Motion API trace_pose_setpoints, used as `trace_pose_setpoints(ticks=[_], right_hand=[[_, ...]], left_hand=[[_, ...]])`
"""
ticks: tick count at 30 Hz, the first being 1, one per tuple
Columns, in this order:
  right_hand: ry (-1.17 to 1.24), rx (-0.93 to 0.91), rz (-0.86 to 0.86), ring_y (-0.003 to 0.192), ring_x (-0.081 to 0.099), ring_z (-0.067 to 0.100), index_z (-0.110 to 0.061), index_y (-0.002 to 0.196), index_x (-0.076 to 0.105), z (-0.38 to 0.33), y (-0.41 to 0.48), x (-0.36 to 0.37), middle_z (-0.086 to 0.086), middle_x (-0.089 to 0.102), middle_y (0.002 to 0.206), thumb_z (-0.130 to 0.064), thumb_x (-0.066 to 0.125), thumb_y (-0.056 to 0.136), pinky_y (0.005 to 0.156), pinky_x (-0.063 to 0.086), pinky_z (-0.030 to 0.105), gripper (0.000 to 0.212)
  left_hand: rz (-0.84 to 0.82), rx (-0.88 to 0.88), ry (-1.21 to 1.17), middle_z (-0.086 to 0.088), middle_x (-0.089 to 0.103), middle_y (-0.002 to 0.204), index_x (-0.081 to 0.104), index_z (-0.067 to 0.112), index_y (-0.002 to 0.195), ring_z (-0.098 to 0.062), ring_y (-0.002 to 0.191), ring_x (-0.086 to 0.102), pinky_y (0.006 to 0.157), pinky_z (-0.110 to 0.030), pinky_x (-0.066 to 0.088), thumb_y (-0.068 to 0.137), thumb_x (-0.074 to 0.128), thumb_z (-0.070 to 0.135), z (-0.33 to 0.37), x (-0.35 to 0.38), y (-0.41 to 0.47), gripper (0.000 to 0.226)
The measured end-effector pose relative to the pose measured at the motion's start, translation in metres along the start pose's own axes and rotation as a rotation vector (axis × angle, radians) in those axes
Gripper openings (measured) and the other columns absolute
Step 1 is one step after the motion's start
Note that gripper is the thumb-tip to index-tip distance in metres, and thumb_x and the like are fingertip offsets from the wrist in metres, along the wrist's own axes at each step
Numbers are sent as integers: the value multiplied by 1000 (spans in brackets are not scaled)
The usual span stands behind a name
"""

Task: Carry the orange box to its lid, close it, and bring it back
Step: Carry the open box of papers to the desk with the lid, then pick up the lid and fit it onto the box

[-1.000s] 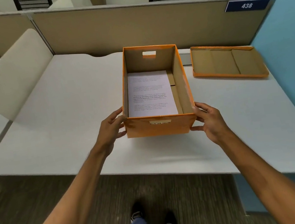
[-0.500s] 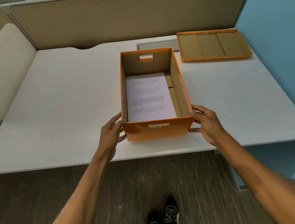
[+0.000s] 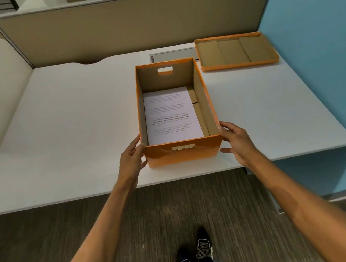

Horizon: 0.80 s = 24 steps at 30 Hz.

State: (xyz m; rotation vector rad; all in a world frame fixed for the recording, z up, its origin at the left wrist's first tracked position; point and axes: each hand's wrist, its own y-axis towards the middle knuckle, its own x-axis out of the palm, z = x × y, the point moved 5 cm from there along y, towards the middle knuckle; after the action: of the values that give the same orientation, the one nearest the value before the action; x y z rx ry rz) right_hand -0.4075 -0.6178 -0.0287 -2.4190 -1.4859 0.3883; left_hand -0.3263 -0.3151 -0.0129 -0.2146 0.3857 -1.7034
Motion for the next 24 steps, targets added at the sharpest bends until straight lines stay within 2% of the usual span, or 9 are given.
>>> trace_pose_setpoints(ticks=[5,10,13,16,21,24], right_hand=[[-85,-68,54,119,56,22,-26,135,54,-9,1,-4,0,60,131,-42,55,96,96,49,54,43],[-207,-153,127,120,58,20,-24,134,56,-22,-1,-13,0,60,134,-45,56,94,99,50,47,45],[-272,-205,159,119,57,17,-24,132,57,-30,-7,-24,-1,61,133,-41,56,95,100,50,42,41],[-303,-246,181,116,57,16,-20,132,59,-44,-14,-36,1,62,129,-35,56,96,99,50,36,39],[-347,-318,206,111,60,15,-17,127,62,-65,-14,-66,3,66,120,-30,59,95,85,46,18,34],[-357,-347,231,104,61,13,-16,124,64,-77,-8,-93,3,67,114,-29,62,94,80,45,14,33]], left_hand=[[51,125,272,-6,41,156,34,29,150,-32,137,45,107,-54,43,97,49,49,6,-3,-5,59],[105,374,516,-6,32,159,30,23,152,-28,142,37,111,-50,37,96,56,42,32,6,-15,65],[25,515,575,-7,35,156,33,20,149,-27,140,38,109,-44,38,96,59,34,52,29,-19,61],[-58,608,623,-6,37,155,36,20,147,-26,139,40,111,-46,38,93,58,38,69,58,-21,60],[-162,680,631,-8,40,153,40,16,147,-27,138,41,112,-51,39,95,59,32,92,113,-24,57],[-227,689,628,-7,34,157,41,18,147,-26,139,39,111,-52,40,91,56,41,102,152,-23,62]])
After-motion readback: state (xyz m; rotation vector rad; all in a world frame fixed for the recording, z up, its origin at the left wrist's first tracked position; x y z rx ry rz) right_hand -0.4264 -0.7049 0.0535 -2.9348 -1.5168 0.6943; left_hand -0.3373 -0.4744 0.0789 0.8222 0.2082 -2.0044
